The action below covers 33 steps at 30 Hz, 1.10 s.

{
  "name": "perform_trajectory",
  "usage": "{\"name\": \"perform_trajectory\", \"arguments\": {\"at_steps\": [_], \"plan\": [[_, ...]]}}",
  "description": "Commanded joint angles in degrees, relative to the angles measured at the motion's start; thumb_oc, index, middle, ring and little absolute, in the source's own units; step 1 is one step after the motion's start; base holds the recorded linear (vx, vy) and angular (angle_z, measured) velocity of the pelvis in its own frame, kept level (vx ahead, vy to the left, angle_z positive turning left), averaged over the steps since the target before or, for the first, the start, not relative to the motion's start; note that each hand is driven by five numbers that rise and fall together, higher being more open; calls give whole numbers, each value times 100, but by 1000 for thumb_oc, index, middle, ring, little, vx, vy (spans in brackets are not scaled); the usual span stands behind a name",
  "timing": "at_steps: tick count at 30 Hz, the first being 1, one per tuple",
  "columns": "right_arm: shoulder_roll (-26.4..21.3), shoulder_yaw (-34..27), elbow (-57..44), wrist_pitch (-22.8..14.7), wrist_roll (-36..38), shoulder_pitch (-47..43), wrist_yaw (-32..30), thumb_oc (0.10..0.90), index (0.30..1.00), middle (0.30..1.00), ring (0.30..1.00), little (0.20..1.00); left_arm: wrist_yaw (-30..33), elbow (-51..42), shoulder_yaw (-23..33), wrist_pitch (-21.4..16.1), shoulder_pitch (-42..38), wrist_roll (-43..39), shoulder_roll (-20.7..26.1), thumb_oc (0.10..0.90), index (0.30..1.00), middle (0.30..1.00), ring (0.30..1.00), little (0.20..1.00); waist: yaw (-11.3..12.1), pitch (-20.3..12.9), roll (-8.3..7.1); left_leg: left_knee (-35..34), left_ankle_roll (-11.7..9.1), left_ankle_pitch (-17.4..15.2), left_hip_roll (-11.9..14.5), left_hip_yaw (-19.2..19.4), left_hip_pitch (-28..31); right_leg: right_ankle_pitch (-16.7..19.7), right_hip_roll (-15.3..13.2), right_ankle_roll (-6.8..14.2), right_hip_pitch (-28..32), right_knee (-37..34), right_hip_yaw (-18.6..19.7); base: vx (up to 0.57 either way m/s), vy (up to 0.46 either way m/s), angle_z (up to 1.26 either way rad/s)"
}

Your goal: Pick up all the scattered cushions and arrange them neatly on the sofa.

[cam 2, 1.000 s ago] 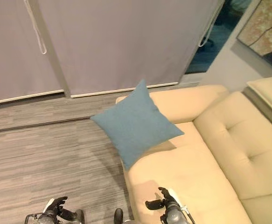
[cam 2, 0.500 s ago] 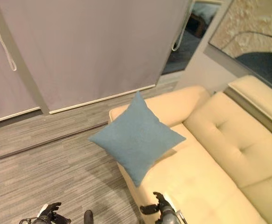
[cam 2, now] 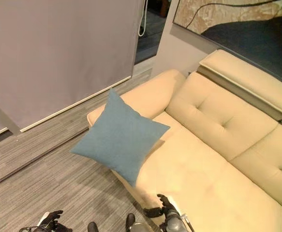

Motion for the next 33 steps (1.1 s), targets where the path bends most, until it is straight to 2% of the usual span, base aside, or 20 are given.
{"name": "perform_trajectory", "arguments": {"at_steps": [1, 5, 6, 7, 8, 10, 11, 13, 18, 19, 21, 24, 25, 26, 27, 28, 29, 30, 32, 33], "plan": [[-335, -116, -91, -168, 96, -355, -189, 800, 900, 900, 900, 900, 39, -117, -75, -162, -135, 222, 110, 800, 900, 900, 900, 900, -85, -50, -188, 1380, -335, -825, -170, -545, -355, 1, 13, 353, 293, -319, 353, 13, 31, -21], [-347, -136, -30, -165, 110, -354, -205, 800, 900, 900, 900, 900, 35, -112, -83, -144, -120, 156, 66, 800, 900, 900, 900, 900, -47, -121, -220, 1107, -367, -841, -36, -785, -475, -5, -59, 409, 369, -393, 528, 61, 90, -42], [-341, -127, 1, -156, 117, -367, -203, 800, 900, 900, 900, 900, 31, -93, -102, -156, -113, 126, 49, 800, 900, 900, 900, 900, -13, -138, -233, 983, -404, -734, 30, -967, -566, -2, -75, 423, 371, -392, 609, 176, 197, -18], [-341, -125, 3, -155, 129, -367, -214, 800, 900, 900, 900, 900, 46, -85, -127, -174, -109, 35, 25, 800, 900, 900, 900, 900, 53, -129, -217, 722, -480, -448, 202, -1450, -770, -58, -74, 437, 408, -352, 780, 144, 155, -21], [-342, -126, 1, -154, 130, -365, -214, 800, 900, 900, 900, 900, 47, -85, -129, -174, -109, 34, 24, 800, 900, 900, 900, 900, 51, -121, -218, 709, -482, -444, 201, -1454, -752, -66, -74, 435, 419, -348, 775, 132, 158, -32], [-356, -128, 9, -143, 115, -376, -229, 800, 900, 900, 900, 900, 60, -94, -158, -164, -138, -27, 17, 800, 900, 900, 900, 900, 97, -96, -173, 523, -544, -250, 308, -1789, -844, -129, -84, 442, 444, -304, 891, 88, 160, -47], [-360, -147, 12, -138, 110, -378, -216, 800, 900, 900, 900, 900, 46, -76, -177, -170, -158, -42, -6, 800, 900, 900, 900, 900, 83, -102, -127, 343, -545, -288, 326, -1837, -733, -162, -97, 461, 442, -280, 949, 67, 150, -49], [-348, -185, 44, -119, 111, -373, -206, 800, 900, 900, 900, 900, 39, -36, -194, -151, -176, -10, -32, 800, 900, 900, 900, 900, 73, -130, -70, 183, -545, -282, 332, -1808, -597, -177, -119, 496, 469, -288, 953, 97, 217, -42], [-242, -164, 82, -89, 76, -482, -218, 800, 900, 900, 900, 900, 60, -57, -189, -181, -192, 13, -33, 800, 900, 900, 900, 900, 74, -151, -19, 16, -384, -358, 85, -1537, -304, 81, -366, 694, 291, -134, 1183, 81, 296, -40], [-180, -148, 160, -45, 71, -544, -221, 800, 900, 900, 900, 900, 93, -43, -134, -175, -221, -8, 11, 800, 900, 900, 900, 900, 89, -137, -8, -81, -279, -369, -19, -1398, -207, 296, -479, 832, 140, 20, 1269, 6, 304, -61], [-135, -144, 212, -13, 62, -594, -222, 800, 900, 900, 900, 900, 117, -8, -97, -154, -237, -1, 63, 800, 900, 900, 900, 900, 115, -97, 22, -153, -199, -375, -77, -1304, -145, 432, -560, 875, -49, 319, 1268, -11, 253, -58], [-74, -148, 287, -29, 86, -653, -251, 800, 900, 900, 900, 900, 111, 60, -33, -152, -237, -30, 145, 800, 900, 900, 900, 900, 243, -39, 85, -219, -109, -414, -110, -1119, -33, 407, -687, 801, -212, 635, 705, -31, 171, -55], [-62, -146, 333, -52, 103, -653, -251, 800, 900, 900, 900, 900, 106, 93, 40, -151, -199, -91, 154, 800, 900, 900, 900, 900, 259, -54, 106, -335, -103, -376, -142, -1042, 68, 316, -551, 748, -244, 629, 339, -19, 132, -74], [-63, -145, 333, -53, 103, -652, -251, 800, 900, 900, 900, 900, 106, 93, 40, -151, -198, -91, 153, 800, 900, 900, 900, 900, 255, -50, 108, -337, -105, -378, -140, -1046, 74, 311, -549, 747, -239, 631, 335, -10, 86, -61], [-84, -144, 352, -67, 105, -655, -266, 800, 900, 900, 900, 900, 119, 97, 84, -151, -186, -124, 166, 800, 900, 900, 900, 900, 254, -60, 104, -368, -103, -363, -174, -1019, 106, 263, -414, 734, -257, 529, 182, -48, 17, -24], [-124, -163, 389, -66, 123, -658, -260, 800, 900, 900, 900, 900, 108, 125, 135, -172, -205, -174, 202, 800, 900, 900, 900, 900, 326, -91, 43, -370, -136, -358, -252, -866, 76, 162, -423, 653, -39, 20, -373, -48, 17, -15], [-123, -164, 389, -66, 123, -658, -259, 800, 900, 900, 900, 900, 108, 126, 134, -173, -206, -175, 203, 800, 900, 900, 900, 900, 317, -82, 44, -370, -137, -357, -252, -877, 85, 170, -420, 653, -14, -3, -387, -63, -10, -15], [-149, -164, 403, -76, 124, -623, -289, 800, 900, 900, 900, 900, 135, 111, 182, -179, -172, -151, 213, 800, 900, 900, 900, 900, 338, -106, 26, -356, -150, -312, -282, -847, 50, 123, -415, 618, 182, -256, -558, -33, -43, -23], [-166, -158, 381, -64, 136, -618, -287, 800, 900, 900, 900, 900, 195, 87, 300, -171, -96, -242, 199, 800, 900, 900, 900, 900, 362, -128, 14, -419, -175, -248, -276, -848, 29, 174, -258, 599, 145, -284, -211, -54, -75, -13], [-214, -191, 383, -56, 128, -638, -304, 800, 900, 900, 900, 900, 236, 88, 440, -187, -67, -356, 204, 800, 900, 900, 900, 900, 464, -150, 22, -419, -178, -265, -273, -806, 14, 252, -300, 657, 153, -381, -313, -46, -86, 5]]}}
